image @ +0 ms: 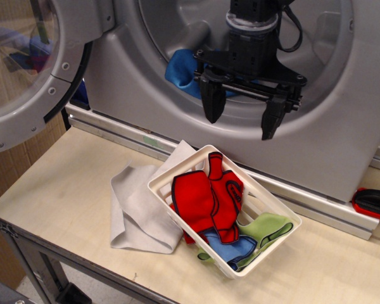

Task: Take clothes out of laundry machine

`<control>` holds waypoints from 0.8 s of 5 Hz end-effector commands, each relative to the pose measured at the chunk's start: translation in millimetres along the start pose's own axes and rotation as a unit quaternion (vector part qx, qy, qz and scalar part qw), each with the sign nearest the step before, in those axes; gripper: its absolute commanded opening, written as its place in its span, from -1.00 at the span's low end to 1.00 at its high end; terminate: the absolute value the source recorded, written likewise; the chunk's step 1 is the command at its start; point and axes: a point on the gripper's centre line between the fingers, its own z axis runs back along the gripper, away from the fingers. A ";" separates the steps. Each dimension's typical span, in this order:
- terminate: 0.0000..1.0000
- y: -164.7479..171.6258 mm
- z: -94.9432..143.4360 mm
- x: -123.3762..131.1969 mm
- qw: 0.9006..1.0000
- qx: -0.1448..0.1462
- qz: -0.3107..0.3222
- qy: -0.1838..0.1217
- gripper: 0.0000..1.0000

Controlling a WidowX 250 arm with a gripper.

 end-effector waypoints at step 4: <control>-1.00 69.2 11.0 19.8 0.989 0.105 -0.031 -0.102 1.00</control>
